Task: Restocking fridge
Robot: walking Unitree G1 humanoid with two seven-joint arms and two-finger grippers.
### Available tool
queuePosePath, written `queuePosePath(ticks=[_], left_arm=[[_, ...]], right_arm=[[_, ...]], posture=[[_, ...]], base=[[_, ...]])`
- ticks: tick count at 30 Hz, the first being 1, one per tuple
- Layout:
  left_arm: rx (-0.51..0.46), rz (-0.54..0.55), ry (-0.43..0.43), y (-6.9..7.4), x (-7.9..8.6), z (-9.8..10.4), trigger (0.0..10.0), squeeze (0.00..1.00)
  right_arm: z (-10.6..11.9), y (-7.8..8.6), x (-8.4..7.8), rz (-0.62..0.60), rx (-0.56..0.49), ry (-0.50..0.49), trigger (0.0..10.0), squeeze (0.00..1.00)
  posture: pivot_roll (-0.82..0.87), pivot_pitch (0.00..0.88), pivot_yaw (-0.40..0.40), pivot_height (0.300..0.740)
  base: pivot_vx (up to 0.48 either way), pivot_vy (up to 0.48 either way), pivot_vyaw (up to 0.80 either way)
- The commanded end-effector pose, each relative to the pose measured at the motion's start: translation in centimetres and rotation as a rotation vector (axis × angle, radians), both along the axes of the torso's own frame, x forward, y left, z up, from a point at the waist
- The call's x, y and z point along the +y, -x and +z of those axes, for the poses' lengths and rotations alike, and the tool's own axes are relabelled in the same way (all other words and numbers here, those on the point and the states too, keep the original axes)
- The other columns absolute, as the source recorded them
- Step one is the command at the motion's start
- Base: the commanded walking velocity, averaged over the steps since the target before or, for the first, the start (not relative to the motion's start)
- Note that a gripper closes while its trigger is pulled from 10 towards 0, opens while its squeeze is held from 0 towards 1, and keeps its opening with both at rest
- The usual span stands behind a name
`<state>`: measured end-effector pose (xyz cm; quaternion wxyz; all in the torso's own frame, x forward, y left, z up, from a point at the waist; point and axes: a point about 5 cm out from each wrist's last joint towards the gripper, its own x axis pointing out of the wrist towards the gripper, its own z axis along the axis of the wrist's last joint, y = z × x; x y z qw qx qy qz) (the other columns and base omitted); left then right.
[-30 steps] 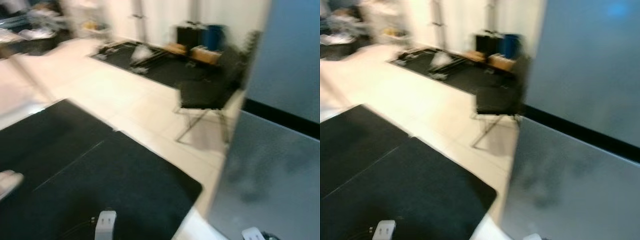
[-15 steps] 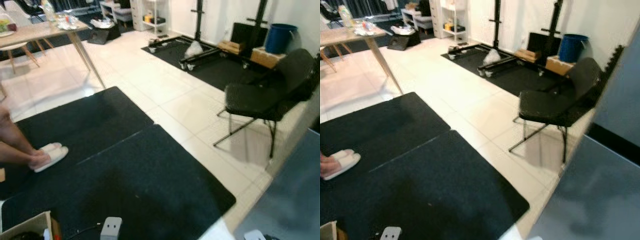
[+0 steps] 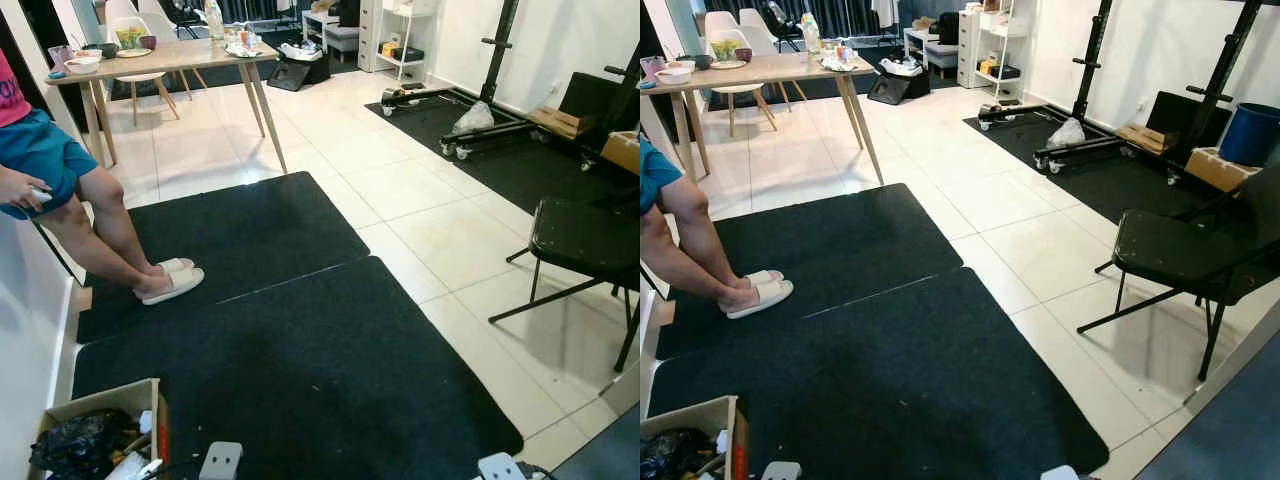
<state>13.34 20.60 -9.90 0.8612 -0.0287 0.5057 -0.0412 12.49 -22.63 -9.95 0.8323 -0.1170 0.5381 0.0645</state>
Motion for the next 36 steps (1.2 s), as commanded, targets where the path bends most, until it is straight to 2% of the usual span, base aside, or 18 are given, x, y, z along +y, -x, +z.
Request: queuePosePath(ticks=[1, 9, 16, 36], left_arm=[[-0.005, -0.007, 0.003, -0.27, -0.23, 0.05, 10.0, 0.00], [-0.022, 0.054, 0.013, -0.64, 0.03, 0.21, 10.0, 0.00], [-0.024, 0.052, 0.035, -0.72, -0.04, 0.25, 10.0, 0.00], [-0.033, 0.068, 0.043, -0.81, -0.02, 0.30, 10.0, 0.00]], right_arm=[[0.09, -0.23, -0.11, 0.000, -0.003, 0.008, 10.0, 0.00], [0.07, -0.18, -0.06, 0.008, -0.003, 0.008, 10.0, 0.00], [0.05, -0.15, 0.01, 0.011, -0.001, 0.005, 10.0, 0.00], [0.03, -0.15, 0.20, 0.016, -0.005, -0.010, 10.0, 0.00]], posture=[[-0.02, 0.000, -0.009, 0.740], [-0.02, 0.000, -0.009, 0.740], [-0.02, 0.000, -0.010, 0.740], [-0.02, 0.000, -0.012, 0.740]], base=[[0.000, 0.000, 0.00], [0.000, 0.000, 0.00], [0.000, 0.000, 0.00], [0.342, 0.000, 0.00]])
